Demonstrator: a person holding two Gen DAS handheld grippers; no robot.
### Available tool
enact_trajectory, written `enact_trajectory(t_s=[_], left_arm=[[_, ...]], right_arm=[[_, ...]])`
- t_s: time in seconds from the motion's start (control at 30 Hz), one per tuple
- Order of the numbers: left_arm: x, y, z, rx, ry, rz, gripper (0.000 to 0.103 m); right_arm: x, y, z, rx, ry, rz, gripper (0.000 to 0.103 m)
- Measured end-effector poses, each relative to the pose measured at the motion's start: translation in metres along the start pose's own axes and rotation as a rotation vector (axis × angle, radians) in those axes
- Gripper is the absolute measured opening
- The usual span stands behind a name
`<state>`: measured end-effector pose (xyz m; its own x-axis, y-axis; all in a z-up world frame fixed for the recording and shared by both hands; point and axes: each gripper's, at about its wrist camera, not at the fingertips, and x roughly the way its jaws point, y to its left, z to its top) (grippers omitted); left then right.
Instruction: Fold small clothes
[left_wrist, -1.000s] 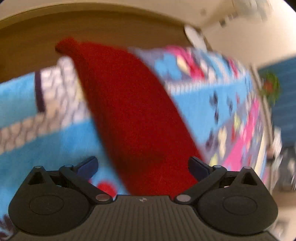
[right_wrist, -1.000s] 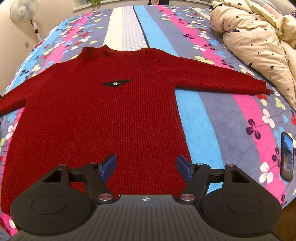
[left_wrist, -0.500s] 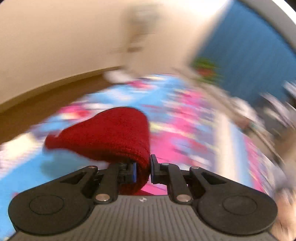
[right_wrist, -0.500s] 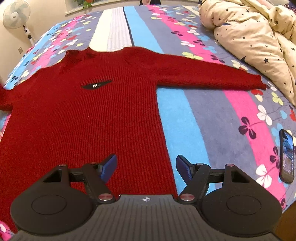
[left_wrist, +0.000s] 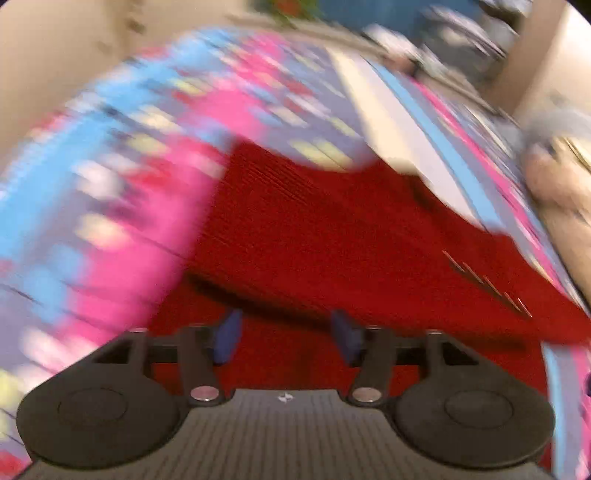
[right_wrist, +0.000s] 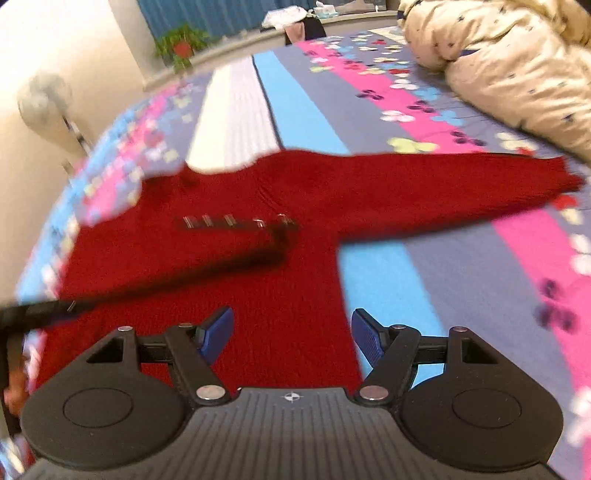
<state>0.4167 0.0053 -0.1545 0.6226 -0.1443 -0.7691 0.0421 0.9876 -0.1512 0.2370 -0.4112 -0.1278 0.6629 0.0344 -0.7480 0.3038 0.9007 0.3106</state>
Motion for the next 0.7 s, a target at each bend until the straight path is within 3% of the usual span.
enact_trajectory(t_s=[0.07,0.13,0.2,0.27,0.33,0.37,0.4,0.43,0.47,0.5,0.53,0.6,0.7], left_arm=[[0.002,0.025,0.027,-0.013,-0.009,0.056,0.070],[0.014,0.041,0.049,-0.019,0.023,0.043,0.070],[0.035,0.042,0.070,-0.006,0.056,0.016,0.084],[0.066,0.031,0.088,-0.005,0.105,0.004,0.090],[0.102,0.015,0.099,-0.004,0.138,0.056,0.084],[0.112,0.011,0.097,0.008,0.163,0.075,0.062],[0.120,0.004,0.095,0.021,0.195,0.077,0.049],[0.124,0.001,0.096,0.025,0.194,0.086,0.048],[0.119,0.001,0.094,0.033,0.180,0.081,0.038],[0.114,0.003,0.095,0.032,0.165,0.072,0.025],[0.109,0.010,0.097,0.011,0.146,0.061,0.021],[0.095,0.032,0.099,-0.082,0.108,0.015,0.020],[0.084,0.053,0.098,-0.156,0.041,0.020,0.020]], right_arm=[[0.025,0.001,0.020,0.044,-0.009,0.061,0.072],[0.054,0.003,0.037,0.101,-0.013,0.075,0.072],[0.089,0.007,0.052,0.147,0.030,0.067,0.072],[0.121,0.019,0.060,0.139,0.078,0.032,0.072],[0.147,0.033,0.063,0.091,0.118,-0.050,0.077],[0.152,0.041,0.061,0.071,0.096,-0.101,0.067],[0.152,0.047,0.060,0.046,0.079,-0.144,0.056],[0.148,0.056,0.059,0.009,0.053,-0.186,0.025],[0.143,0.062,0.060,-0.015,0.041,-0.173,0.015],[0.134,0.067,0.062,-0.039,0.015,-0.136,0.012],[0.122,0.076,0.065,-0.091,-0.033,-0.095,0.012],[0.099,0.090,0.074,-0.178,-0.143,-0.012,0.012],[0.069,0.100,0.089,-0.217,-0.269,0.140,0.012]])
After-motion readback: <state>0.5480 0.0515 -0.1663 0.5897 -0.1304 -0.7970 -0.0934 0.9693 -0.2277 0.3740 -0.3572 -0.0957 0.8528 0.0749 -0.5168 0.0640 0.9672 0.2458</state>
